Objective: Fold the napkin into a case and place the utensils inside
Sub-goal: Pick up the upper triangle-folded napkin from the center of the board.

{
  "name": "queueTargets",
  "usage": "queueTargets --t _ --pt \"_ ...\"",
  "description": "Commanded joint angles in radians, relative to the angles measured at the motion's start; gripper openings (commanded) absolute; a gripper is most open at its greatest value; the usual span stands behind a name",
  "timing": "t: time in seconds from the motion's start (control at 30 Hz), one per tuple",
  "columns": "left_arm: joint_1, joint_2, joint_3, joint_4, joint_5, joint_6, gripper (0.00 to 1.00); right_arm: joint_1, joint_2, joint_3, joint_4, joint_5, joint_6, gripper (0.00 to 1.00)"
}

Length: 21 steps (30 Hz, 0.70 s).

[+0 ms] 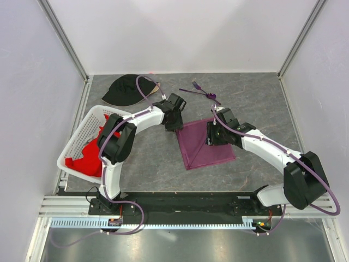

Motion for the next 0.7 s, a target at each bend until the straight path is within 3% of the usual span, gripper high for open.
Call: queueTargets --t 0.0,0.37,0.63,0.67 --pt "-0.015 0.046 0.054 -0.061 -0.109 -0.046 0.51 0.009 -0.032 -0.005 0.020 0.020 0.004 0.50" --pt "-0.029 0.080 0.041 -0.082 -0.119 -0.073 0.45 0.095 -0.009 0.011 0.048 0.022 0.021 0.51" --pt "-0.029 0.082 -0.005 0.004 -0.040 -0.076 0.28 0.251 0.062 0.018 0.109 0.077 0.041 0.54" --pt "-0.029 0.082 -0.008 0.008 -0.031 -0.075 0.21 0.285 0.071 0.024 0.115 0.091 0.040 0.55"
